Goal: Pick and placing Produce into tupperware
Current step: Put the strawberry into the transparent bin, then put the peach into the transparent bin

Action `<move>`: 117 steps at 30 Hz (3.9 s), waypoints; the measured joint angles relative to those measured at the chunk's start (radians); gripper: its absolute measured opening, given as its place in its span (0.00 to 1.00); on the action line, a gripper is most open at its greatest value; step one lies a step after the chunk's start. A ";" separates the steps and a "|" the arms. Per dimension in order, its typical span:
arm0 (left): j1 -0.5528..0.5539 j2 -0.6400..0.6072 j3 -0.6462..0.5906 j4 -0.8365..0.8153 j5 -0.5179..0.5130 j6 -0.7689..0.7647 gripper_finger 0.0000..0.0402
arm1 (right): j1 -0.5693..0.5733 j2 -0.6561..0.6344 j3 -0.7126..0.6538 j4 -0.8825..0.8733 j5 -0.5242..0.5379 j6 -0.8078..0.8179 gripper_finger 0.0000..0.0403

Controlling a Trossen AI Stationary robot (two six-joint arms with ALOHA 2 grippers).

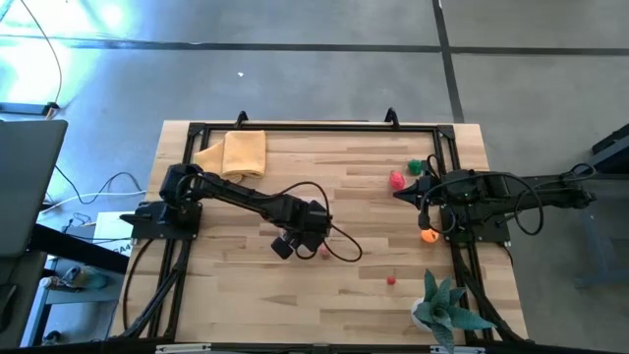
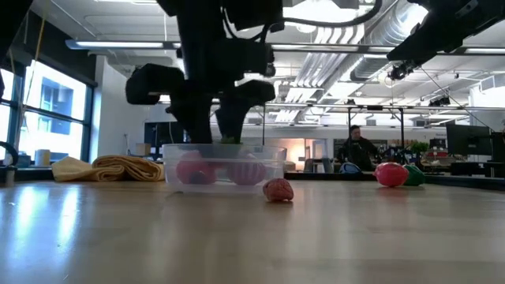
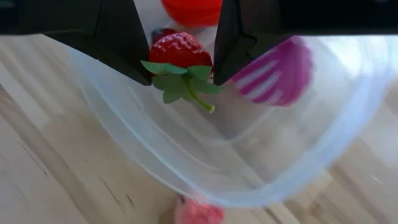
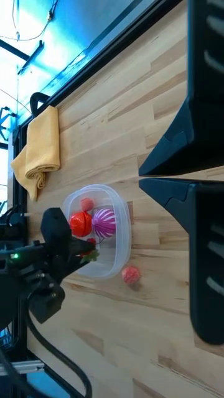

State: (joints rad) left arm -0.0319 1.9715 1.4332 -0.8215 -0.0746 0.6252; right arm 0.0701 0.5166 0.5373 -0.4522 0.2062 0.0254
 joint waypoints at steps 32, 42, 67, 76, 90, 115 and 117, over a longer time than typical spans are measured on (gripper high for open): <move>0.013 -0.001 -0.057 0.063 0.029 -0.002 0.55 | 0.000 0.000 0.000 0.000 0.000 0.000 0.02; 0.013 0.001 -0.028 0.026 -0.029 0.024 0.61 | 0.000 0.000 0.000 0.000 0.000 0.000 0.02; -0.201 0.001 0.192 -0.095 -0.176 0.045 0.55 | 0.000 0.000 0.000 0.000 0.000 0.000 0.02; -0.230 0.063 0.191 0.087 -0.271 -0.211 0.55 | 0.000 0.000 0.000 0.000 0.000 0.000 0.02; -0.229 0.100 0.181 0.182 -0.238 -0.481 0.55 | 0.000 0.000 0.000 -0.001 0.000 0.000 0.02; -0.214 0.183 0.159 0.134 -0.153 -0.664 0.55 | 0.000 0.000 0.000 0.000 0.000 0.000 0.02; -0.208 0.183 0.159 0.130 -0.153 -0.663 0.55 | 0.000 0.000 0.000 0.000 0.000 0.000 0.02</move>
State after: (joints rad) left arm -0.2402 2.1544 1.5921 -0.6919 -0.2279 -0.0378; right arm 0.0700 0.5165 0.5373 -0.4526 0.2063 0.0254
